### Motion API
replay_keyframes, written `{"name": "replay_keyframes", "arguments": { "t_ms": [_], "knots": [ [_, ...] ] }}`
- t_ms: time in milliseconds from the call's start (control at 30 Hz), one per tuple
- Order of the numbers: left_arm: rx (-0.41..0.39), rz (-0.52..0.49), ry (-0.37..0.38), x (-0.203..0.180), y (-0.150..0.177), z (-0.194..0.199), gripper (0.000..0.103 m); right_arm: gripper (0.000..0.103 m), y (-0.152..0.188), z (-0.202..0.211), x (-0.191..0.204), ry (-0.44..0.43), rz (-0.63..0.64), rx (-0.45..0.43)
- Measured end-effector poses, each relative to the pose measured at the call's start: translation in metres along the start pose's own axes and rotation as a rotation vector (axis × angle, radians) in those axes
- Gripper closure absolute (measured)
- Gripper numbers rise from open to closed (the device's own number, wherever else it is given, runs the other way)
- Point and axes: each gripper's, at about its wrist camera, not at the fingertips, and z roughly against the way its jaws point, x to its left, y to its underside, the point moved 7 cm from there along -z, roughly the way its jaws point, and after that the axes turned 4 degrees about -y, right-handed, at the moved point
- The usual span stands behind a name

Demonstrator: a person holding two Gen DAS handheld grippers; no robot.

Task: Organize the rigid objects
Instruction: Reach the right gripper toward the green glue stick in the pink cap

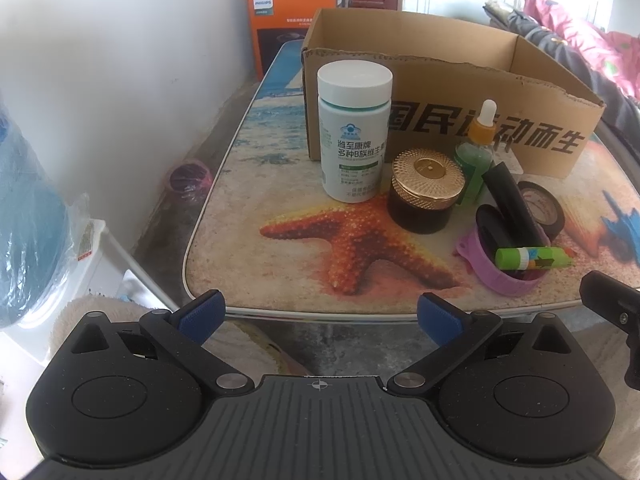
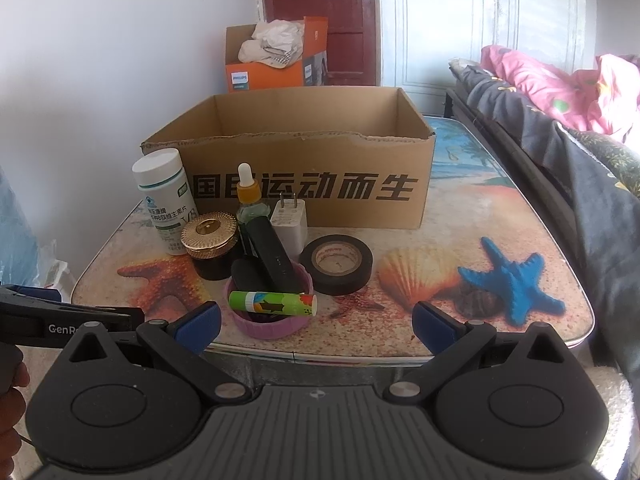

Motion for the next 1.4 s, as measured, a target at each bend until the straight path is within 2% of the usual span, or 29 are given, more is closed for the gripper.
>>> {"name": "replay_keyframes", "arguments": {
  "t_ms": [1000, 1400],
  "knots": [
    [0.003, -0.013, -0.024, 0.005, -0.004, -0.001, 0.000, 0.000, -0.005, -0.004, 0.006, -0.019, 0.003, -0.021],
    [0.029, -0.034, -0.040, -0.002, -0.004, -0.011, 0.000, 0.000, -0.002, -0.012, -0.001, -0.036, -0.027, -0.014]
  ]
}}
